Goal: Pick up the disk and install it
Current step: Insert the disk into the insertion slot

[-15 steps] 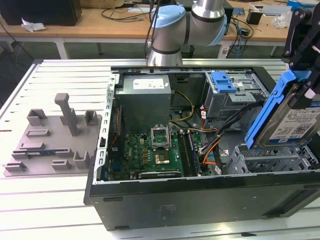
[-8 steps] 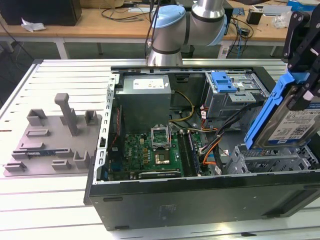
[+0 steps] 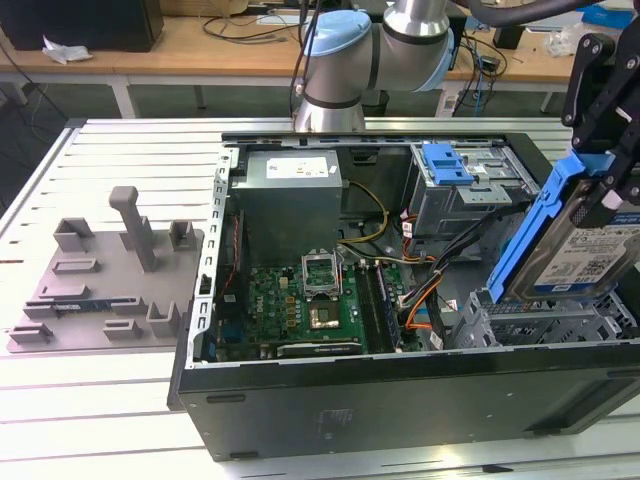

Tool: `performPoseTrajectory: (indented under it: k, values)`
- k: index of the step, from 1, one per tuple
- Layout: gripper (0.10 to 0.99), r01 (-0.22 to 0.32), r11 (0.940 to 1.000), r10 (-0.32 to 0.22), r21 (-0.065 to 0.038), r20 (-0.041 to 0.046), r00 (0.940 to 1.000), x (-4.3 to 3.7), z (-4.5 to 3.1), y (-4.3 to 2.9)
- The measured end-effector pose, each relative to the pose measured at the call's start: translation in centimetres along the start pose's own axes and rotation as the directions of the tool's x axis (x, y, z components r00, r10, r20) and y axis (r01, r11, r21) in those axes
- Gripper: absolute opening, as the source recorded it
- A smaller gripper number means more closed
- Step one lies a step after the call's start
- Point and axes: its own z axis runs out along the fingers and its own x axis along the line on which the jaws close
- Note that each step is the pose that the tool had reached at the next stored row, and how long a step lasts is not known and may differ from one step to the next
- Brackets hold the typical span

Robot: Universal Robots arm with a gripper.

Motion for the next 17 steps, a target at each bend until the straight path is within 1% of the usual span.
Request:
performPoseTrajectory:
  k: [11,17]
  values:
    - [0.369,-0.002,1.0,0.002,0.0,0.0002,1.0,0.0,0.41,-0.04]
    - [0.369,-0.002,1.0,0.002,0.0,0.0,1.0,-0.51,0.47,-0.06]
